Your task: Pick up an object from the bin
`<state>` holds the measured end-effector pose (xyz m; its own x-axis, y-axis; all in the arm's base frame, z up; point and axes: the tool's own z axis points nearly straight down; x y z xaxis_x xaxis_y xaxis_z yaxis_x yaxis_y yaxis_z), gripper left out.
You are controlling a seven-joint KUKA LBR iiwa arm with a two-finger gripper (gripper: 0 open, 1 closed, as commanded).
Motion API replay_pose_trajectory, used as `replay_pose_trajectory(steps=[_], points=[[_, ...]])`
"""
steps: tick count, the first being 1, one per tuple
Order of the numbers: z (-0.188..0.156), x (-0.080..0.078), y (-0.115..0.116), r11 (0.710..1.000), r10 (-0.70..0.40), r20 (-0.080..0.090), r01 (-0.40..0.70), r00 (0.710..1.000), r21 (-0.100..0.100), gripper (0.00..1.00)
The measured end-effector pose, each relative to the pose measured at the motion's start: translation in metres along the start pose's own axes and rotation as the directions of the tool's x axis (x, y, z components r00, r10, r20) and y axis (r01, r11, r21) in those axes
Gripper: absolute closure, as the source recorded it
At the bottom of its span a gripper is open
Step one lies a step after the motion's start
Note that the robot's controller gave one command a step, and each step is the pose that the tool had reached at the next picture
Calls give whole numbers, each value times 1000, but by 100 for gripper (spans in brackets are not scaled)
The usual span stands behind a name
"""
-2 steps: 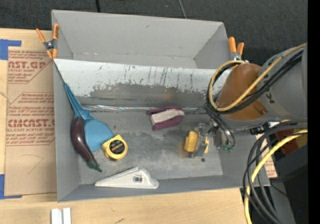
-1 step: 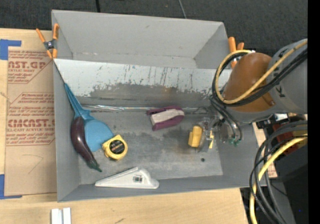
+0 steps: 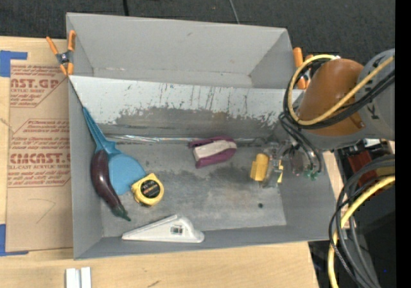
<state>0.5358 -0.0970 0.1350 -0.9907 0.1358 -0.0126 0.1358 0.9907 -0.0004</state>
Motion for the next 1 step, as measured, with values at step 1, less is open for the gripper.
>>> replay_pose_trajectory(steps=[1], points=[[-189,-14,18,1000,-6,-18,6,1000,-2,100]])
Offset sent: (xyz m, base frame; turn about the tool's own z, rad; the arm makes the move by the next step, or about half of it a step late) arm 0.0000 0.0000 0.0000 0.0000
